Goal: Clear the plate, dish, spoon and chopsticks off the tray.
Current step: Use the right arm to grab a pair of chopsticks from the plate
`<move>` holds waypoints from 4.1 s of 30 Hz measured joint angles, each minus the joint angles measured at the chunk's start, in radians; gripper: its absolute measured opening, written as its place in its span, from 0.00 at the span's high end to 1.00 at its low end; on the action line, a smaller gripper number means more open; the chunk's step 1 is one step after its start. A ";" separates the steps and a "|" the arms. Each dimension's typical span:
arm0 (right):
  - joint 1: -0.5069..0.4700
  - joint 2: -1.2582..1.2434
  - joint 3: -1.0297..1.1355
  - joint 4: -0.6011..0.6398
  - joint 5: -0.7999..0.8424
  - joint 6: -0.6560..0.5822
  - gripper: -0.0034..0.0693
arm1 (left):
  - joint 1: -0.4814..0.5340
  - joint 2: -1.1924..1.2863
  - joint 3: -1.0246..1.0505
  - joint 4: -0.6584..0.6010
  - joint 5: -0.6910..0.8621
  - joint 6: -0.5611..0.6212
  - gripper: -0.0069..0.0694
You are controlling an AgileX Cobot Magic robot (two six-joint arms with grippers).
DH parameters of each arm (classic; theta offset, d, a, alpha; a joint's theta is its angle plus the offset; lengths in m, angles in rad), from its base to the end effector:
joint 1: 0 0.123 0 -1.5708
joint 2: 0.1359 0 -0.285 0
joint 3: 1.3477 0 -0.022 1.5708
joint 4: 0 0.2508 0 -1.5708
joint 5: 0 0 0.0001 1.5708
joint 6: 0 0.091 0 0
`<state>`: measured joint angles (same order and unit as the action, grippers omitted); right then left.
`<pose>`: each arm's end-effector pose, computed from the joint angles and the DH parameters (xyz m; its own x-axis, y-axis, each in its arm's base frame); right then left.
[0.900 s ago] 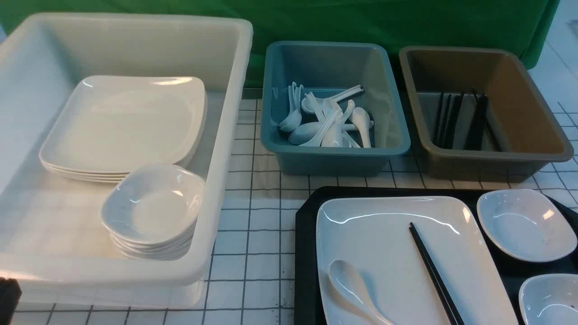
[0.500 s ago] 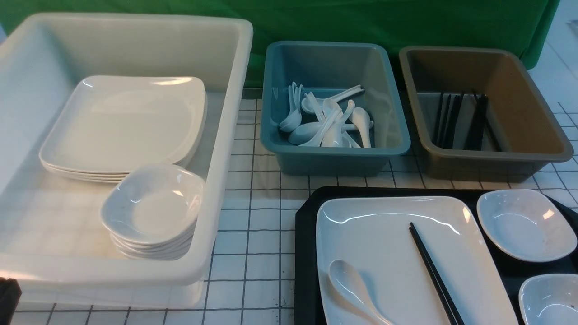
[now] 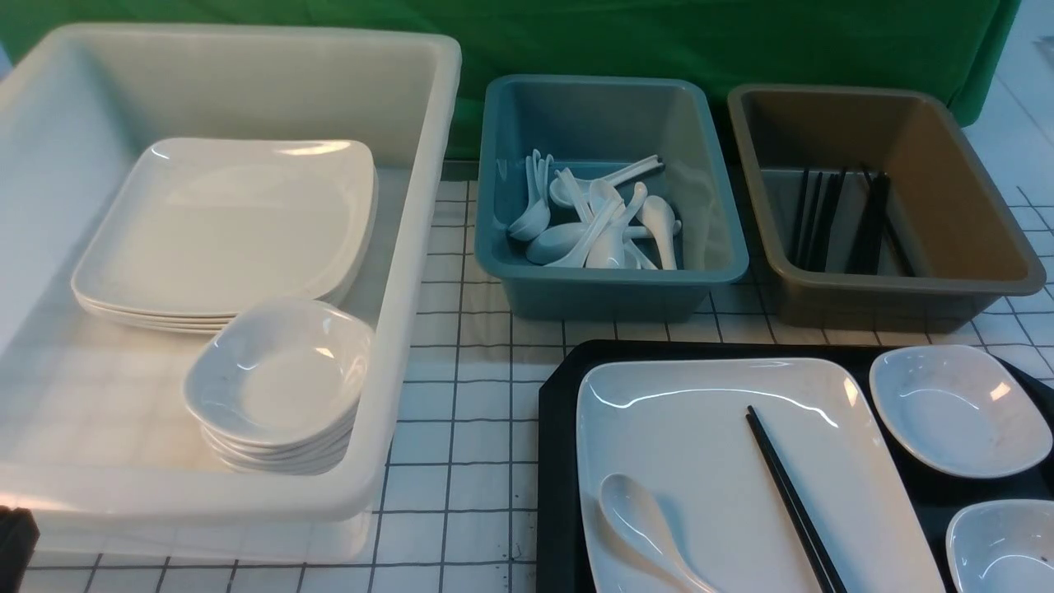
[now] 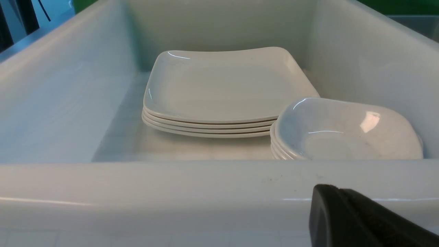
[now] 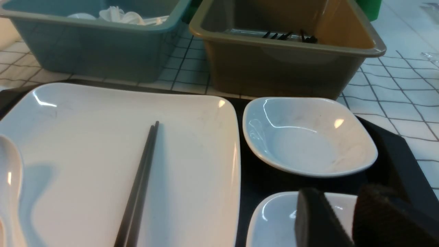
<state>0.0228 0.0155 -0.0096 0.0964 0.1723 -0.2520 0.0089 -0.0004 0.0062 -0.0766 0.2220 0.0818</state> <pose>0.0570 0.0028 0.2000 -0.0828 -0.1583 -0.9839 -0.0528 0.9866 -0.1543 0.0559 -0.0010 0.1910 -0.1395 0.0058 -0.9902 0.0088 1.0000 0.0046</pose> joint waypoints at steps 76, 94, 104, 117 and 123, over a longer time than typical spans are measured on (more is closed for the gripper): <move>0.000 0.000 0.006 0.284 -0.066 0.588 0.62 | 0.000 0.000 0.000 0.000 0.000 -0.002 0.90; 0.029 0.027 -0.098 0.292 -0.172 0.472 0.91 | 0.000 0.000 0.000 0.000 0.000 -0.001 0.90; 0.033 0.521 -0.596 0.293 0.275 0.057 0.91 | 0.000 0.000 0.000 0.000 0.000 -0.003 0.90; 0.067 1.254 -0.759 0.288 0.746 -0.073 0.85 | 0.000 0.000 0.000 0.000 0.000 -0.003 0.90; 0.224 1.378 -0.836 0.284 0.711 -0.073 0.58 | 0.000 0.000 0.000 0.000 0.000 -0.003 0.90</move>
<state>0.2464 1.3939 -0.8459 0.3800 0.8832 -0.3251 0.0089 -0.0004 0.0062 -0.0766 0.2220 0.0790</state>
